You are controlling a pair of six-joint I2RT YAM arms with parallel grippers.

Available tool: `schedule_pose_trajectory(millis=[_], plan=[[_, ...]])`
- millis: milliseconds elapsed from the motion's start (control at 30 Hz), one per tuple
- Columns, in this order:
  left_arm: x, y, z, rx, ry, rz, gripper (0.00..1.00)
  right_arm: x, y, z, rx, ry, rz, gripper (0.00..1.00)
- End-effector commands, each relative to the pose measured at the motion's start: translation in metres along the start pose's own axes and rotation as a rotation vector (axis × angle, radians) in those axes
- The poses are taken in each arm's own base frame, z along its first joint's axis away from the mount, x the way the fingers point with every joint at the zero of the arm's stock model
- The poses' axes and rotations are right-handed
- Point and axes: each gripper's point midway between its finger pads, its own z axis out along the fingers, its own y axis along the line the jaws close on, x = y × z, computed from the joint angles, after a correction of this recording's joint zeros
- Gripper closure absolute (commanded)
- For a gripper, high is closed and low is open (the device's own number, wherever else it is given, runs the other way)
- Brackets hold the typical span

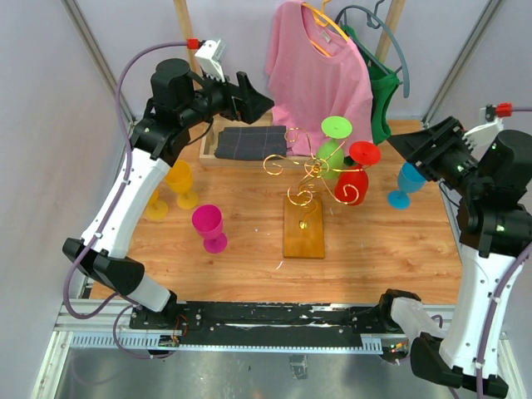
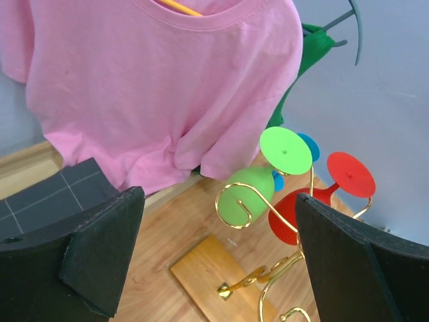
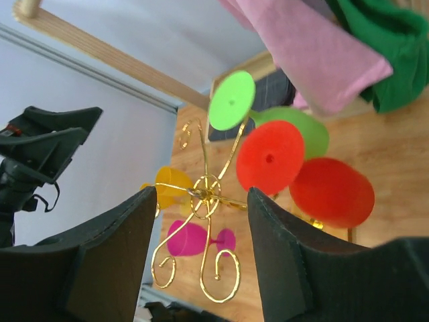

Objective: Take the wine glass off the wine glass rack
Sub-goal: Pick up the wine glass from the wine rack.

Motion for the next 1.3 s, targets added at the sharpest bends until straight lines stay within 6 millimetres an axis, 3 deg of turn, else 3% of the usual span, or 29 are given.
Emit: schedule_pose_trajectory(millis=[0, 300, 467, 1267], plan=[[-0.013, -0.009, -0.007, 0.022, -0.05, 0.016, 0.01, 0.02, -0.015, 0.014, -0.041, 0.092, 0.191, 0.44], [-0.004, -0.008, -0.013, 0.015, -0.028, 0.025, 0.01, 0.012, -0.023, 0.029, -0.173, 0.089, 0.413, 0.53], [-0.003, -0.008, -0.012, 0.018, -0.025, 0.021, 0.01, 0.011, -0.033, 0.03, -0.149, 0.082, 0.435, 0.54], [0.0, -0.011, -0.008, 0.041, -0.013, 0.0, 0.01, 0.043, -0.084, 0.04, -0.044, 0.12, 0.472, 0.54]])
